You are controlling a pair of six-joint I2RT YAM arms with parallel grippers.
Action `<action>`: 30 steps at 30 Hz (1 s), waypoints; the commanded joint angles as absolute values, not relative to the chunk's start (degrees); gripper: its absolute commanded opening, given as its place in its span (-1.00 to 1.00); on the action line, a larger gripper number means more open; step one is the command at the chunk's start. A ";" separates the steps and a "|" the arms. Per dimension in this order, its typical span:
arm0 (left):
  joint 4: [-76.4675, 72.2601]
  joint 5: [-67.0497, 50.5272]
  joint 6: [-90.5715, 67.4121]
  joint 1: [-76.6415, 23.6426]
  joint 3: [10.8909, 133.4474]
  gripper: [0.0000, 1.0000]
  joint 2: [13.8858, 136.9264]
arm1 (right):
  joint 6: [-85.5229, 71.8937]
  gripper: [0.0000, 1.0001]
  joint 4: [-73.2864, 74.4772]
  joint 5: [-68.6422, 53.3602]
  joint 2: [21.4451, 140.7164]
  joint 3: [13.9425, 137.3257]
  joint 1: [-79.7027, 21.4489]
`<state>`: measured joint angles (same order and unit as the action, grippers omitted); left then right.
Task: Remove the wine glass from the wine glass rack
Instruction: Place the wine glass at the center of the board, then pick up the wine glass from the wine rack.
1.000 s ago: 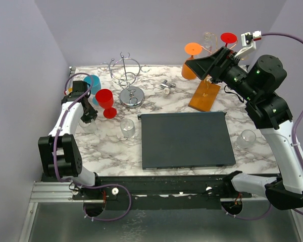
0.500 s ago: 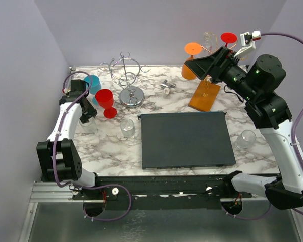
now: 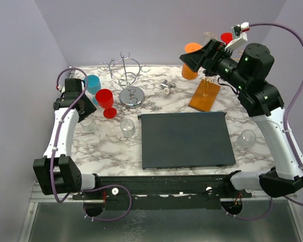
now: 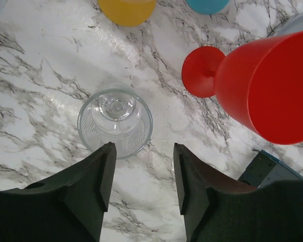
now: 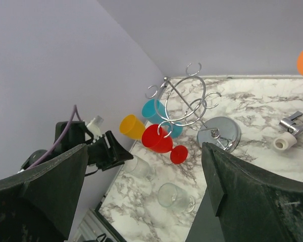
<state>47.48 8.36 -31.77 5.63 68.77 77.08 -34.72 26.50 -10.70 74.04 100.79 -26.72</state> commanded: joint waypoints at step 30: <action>48.08 0.59 -34.27 -25.53 92.74 0.78 73.21 | -36.67 0.99 34.02 -22.67 100.14 131.56 9.66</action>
